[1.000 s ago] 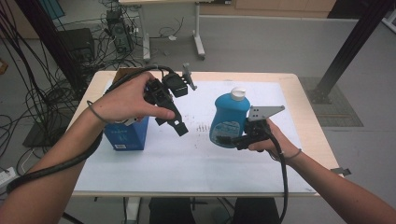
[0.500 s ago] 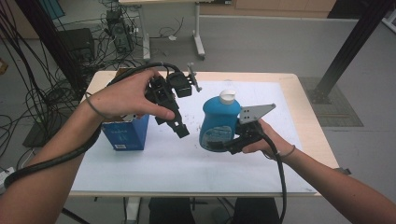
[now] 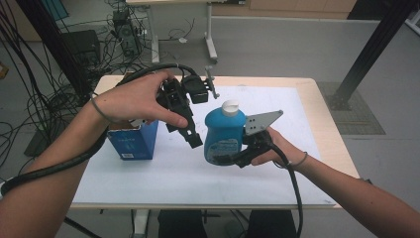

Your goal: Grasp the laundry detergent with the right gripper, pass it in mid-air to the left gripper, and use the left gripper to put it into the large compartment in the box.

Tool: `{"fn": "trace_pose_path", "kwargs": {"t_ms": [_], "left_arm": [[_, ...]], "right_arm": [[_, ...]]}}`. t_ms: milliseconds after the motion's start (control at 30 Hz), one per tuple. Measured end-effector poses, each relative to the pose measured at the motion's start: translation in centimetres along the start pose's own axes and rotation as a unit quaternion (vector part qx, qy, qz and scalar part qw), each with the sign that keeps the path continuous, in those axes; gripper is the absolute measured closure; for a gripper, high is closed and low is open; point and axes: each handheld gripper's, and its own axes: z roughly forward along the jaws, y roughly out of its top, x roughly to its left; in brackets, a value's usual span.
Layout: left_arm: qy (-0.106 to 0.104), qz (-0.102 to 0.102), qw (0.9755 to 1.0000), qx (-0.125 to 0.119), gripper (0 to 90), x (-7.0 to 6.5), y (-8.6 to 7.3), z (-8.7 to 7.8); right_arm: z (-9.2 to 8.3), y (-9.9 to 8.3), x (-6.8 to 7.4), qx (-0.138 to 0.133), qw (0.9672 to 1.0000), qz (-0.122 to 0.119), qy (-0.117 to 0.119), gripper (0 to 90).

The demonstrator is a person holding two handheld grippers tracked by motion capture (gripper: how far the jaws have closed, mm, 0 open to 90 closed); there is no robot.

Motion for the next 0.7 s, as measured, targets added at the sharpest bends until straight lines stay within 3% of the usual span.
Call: {"fn": "trace_pose_path", "kwargs": {"t_ms": [300, 700], "left_arm": [[-0.002, 0.012, 0.9999, -0.008, 9.1, -0.4, 0.4, 0.1], [-0.006, 0.031, 0.9994, -0.015, 9.3, -0.9, 1.4, 0.5]], "right_arm": [[1.6, 0.3, 0.3, 0.011, 0.9997, -0.013, 0.020, 39.1], [2.8, 1.3, 0.6, 0.005, 0.9991, -0.024, 0.034, 39.1]]}}
